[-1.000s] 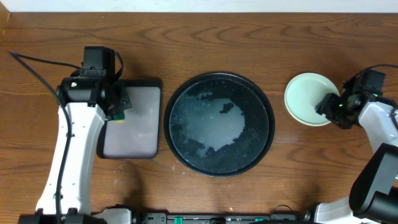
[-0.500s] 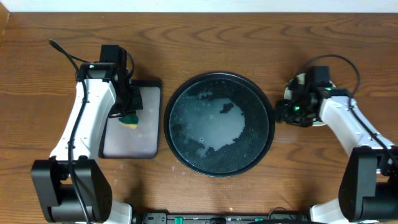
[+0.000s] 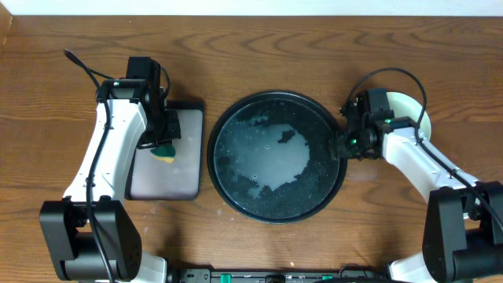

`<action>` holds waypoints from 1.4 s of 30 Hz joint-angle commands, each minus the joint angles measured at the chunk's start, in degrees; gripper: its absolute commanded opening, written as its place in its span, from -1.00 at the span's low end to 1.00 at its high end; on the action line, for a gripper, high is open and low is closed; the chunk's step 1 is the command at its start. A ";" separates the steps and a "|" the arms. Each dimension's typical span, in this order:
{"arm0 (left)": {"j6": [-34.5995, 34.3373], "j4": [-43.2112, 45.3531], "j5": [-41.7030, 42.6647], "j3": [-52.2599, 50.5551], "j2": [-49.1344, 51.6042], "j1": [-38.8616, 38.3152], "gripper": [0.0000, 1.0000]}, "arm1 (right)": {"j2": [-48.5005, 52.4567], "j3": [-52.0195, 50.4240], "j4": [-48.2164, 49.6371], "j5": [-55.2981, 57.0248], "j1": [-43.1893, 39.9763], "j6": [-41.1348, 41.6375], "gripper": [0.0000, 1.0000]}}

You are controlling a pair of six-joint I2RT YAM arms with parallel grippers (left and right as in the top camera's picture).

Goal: Clean dirty plates on tray and stack at the side
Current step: 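Release the plate and pull the right gripper back toward the tray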

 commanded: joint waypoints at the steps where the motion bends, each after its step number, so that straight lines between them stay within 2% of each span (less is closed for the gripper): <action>1: 0.57 0.70 0.66 -1.75 -0.02 0.17 -0.85 | 0.00 -3.98 3.41 0.46 0.39 -0.79 0.24; 18: 0.59 10.05 3.54 -8.76 0.00 -0.70 -0.85 | 0.00 -5.66 5.84 -0.66 0.46 -0.76 0.20; 42: 1.46 17.25 3.50 -13.16 0.07 -3.06 -0.85 | 0.00 -5.66 5.84 -0.63 0.44 -0.76 0.21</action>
